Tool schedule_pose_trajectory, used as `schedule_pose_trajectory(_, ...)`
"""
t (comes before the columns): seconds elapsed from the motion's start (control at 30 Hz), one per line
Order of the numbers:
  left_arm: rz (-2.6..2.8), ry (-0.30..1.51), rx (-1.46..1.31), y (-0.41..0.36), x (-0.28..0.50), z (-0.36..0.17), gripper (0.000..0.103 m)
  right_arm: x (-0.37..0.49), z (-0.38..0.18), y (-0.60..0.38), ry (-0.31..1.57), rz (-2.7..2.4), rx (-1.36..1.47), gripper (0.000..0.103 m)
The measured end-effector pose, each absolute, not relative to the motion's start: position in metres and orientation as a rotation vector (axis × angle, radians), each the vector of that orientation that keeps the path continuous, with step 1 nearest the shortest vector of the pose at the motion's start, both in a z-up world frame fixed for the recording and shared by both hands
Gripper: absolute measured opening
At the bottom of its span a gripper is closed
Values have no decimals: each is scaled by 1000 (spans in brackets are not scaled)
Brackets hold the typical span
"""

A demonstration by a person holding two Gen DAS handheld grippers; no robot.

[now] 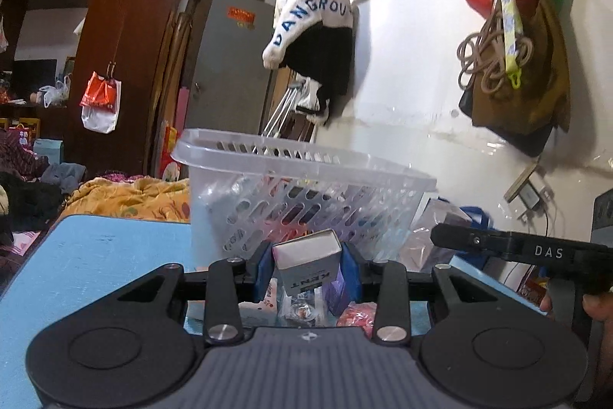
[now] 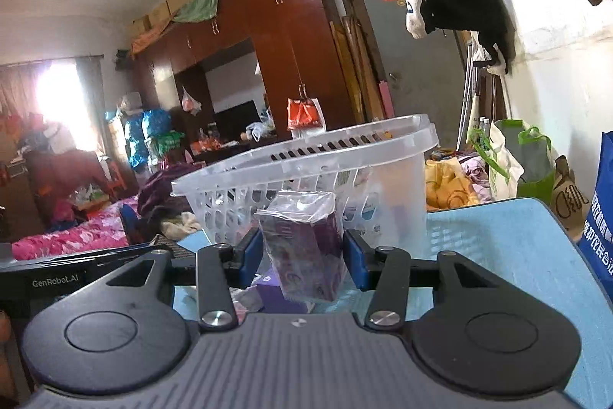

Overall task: Organize objects
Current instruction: 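Grasp the white box with the left gripper while the right gripper grasps a purple box, then lift both held boxes over the white basket and release them inside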

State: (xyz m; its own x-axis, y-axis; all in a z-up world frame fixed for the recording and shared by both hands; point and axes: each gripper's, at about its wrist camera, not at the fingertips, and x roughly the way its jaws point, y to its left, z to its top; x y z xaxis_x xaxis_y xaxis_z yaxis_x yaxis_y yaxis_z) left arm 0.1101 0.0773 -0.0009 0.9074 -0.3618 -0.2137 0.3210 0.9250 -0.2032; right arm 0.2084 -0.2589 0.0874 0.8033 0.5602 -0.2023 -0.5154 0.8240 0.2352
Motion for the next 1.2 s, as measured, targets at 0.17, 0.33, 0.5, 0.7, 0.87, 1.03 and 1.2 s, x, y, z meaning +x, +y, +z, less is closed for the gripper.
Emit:
schedule_pose_trajectory(0.17, -370, 220, -188, 87, 101, 8, 42, 203, 98, -258, 245, 597, 170, 50)
schedule_pose_trajectory(0.33, -384, 176, -216, 96, 98, 28, 42, 203, 125, -255, 225, 642, 170, 50)
schedule_pose_trajectory(0.5, -401, 155, -239, 95, 115, 60, 42, 227, 158, -245, 217, 604, 140, 50)
schedule_pose_trajectory(0.7, -367, 204, -208, 70, 181, 107, 42, 285, 196, -222, 221, 493, 52, 49)
schedule_pose_trajectory(0.87, -304, 259, -192, 60, 221, 110, 43, 305, 190, -207, 235, 437, -7, 50)
schedule_pose_trajectory(1.03, -227, 272, -153, 63, 232, 92, 83, 295, 172, -211, 218, 425, 11, 97)
schedule_pose_trajectory(1.2, -302, 209, -210, 91, 168, 74, 86, 243, 145, -255, 200, 571, 214, 103)
